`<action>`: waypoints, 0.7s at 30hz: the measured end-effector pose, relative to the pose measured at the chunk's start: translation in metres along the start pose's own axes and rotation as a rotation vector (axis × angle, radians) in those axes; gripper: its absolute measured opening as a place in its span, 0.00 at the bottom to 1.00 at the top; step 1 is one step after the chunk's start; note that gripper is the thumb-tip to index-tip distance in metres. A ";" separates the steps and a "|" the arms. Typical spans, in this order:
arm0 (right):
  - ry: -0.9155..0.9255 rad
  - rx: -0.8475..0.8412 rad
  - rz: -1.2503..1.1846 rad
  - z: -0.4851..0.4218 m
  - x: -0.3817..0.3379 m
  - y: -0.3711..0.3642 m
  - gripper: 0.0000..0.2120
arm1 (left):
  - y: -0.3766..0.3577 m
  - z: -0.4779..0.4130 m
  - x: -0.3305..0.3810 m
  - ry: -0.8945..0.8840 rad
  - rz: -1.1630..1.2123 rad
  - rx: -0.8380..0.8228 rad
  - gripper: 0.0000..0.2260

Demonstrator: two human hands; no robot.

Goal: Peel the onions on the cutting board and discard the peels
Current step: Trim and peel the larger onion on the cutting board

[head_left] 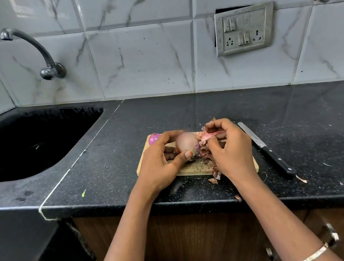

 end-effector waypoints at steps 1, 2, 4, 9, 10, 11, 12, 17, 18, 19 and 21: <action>0.014 -0.007 -0.011 0.001 -0.003 0.001 0.12 | 0.000 0.000 0.000 -0.001 0.008 -0.001 0.21; 0.033 -0.024 -0.025 0.002 -0.006 0.000 0.12 | 0.001 0.001 0.001 -0.008 0.015 -0.001 0.21; 0.072 -0.095 -0.038 0.003 -0.011 -0.005 0.07 | 0.002 0.002 0.006 -0.040 0.019 -0.004 0.19; 0.099 -0.166 -0.073 0.003 -0.013 -0.012 0.08 | -0.001 0.002 0.006 -0.036 0.037 -0.042 0.23; 0.106 -0.152 -0.083 0.002 -0.012 -0.011 0.08 | -0.002 0.001 0.004 -0.021 0.037 -0.046 0.26; 0.116 -0.144 -0.091 0.002 -0.012 -0.009 0.08 | -0.002 0.000 0.001 -0.011 0.028 -0.046 0.28; 0.121 -0.141 -0.098 0.001 -0.011 -0.009 0.09 | -0.001 0.000 -0.001 -0.008 0.012 -0.044 0.30; 0.134 -0.106 -0.090 -0.002 -0.005 -0.010 0.08 | -0.001 -0.002 -0.001 -0.018 -0.057 -0.023 0.31; 0.134 -0.105 -0.084 -0.002 -0.006 -0.010 0.08 | -0.001 -0.002 0.000 -0.016 -0.048 -0.020 0.30; 0.135 -0.106 -0.079 -0.002 -0.007 -0.010 0.07 | -0.001 -0.002 0.000 -0.014 -0.029 -0.017 0.30; 0.133 -0.105 -0.088 -0.001 -0.007 -0.008 0.08 | -0.001 -0.002 -0.001 -0.006 0.011 -0.015 0.29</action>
Point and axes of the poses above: each hand's wrist, its own z-axis away from the middle knuckle, its own y-axis out of the back of the hand, x = y × z, the point moved 7 cm from there along -z, towards the middle knuckle, and after that the axes turned 9 degrees about -x, right-handed, at the moved point
